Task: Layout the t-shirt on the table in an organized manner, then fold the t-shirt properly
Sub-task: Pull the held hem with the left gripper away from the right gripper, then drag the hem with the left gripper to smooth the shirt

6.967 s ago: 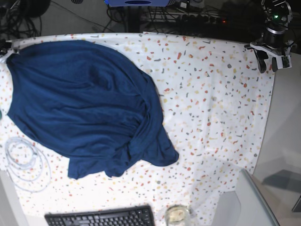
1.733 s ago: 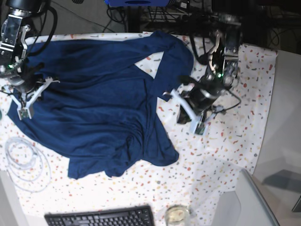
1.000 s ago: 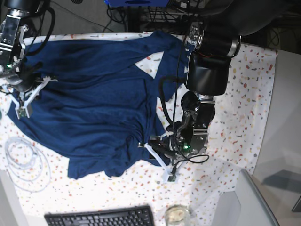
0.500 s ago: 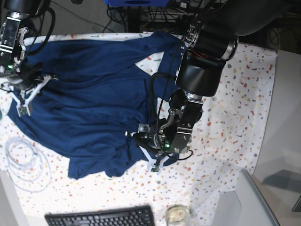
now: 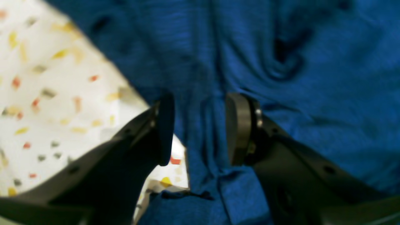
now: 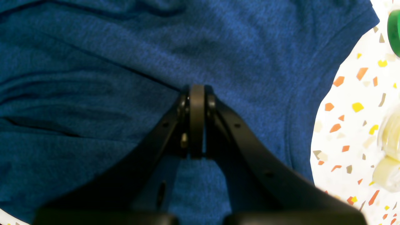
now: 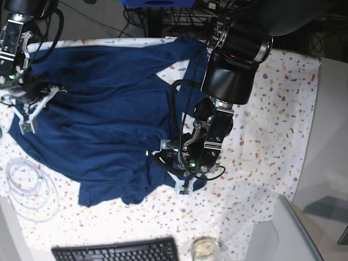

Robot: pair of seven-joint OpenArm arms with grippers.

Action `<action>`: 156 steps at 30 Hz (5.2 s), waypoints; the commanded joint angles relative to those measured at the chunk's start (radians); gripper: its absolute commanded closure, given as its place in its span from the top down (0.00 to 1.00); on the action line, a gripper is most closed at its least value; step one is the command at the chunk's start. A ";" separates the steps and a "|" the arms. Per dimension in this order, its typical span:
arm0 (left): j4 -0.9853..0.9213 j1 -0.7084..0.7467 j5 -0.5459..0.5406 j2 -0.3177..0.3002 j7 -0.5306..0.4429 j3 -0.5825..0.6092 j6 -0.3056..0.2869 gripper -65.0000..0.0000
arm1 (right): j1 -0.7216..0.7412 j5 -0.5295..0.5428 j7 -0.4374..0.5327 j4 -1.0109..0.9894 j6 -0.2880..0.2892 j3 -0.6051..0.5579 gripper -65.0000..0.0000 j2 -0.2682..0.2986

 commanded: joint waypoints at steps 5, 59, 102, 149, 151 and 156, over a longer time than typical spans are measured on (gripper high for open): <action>0.013 -0.030 -0.002 0.006 -0.014 0.002 0.008 0.40 | 0.007 0.006 0.016 0.014 0.002 0.007 0.00 0.009; 0.630 0.573 0.006 -0.037 -0.032 -0.403 0.011 0.00 | 0.150 0.002 0.071 -0.345 0.146 -0.001 0.00 0.037; 0.491 0.523 -0.003 -0.164 -0.367 -0.460 -0.194 0.50 | 0.144 0.002 0.071 -0.345 0.146 -0.001 0.00 0.038; 0.260 0.313 0.003 -0.054 -0.375 -0.440 0.031 0.00 | 0.144 0.002 0.071 -0.347 0.146 -0.003 0.00 0.038; 0.260 0.317 -0.002 -0.054 -0.375 -0.406 0.031 0.00 | 0.144 0.002 0.071 -0.347 0.146 -0.003 0.00 0.038; 0.255 0.320 -0.002 -0.049 -0.375 -0.345 0.031 0.00 | 0.144 0.002 0.071 -0.347 0.146 -0.003 0.00 0.038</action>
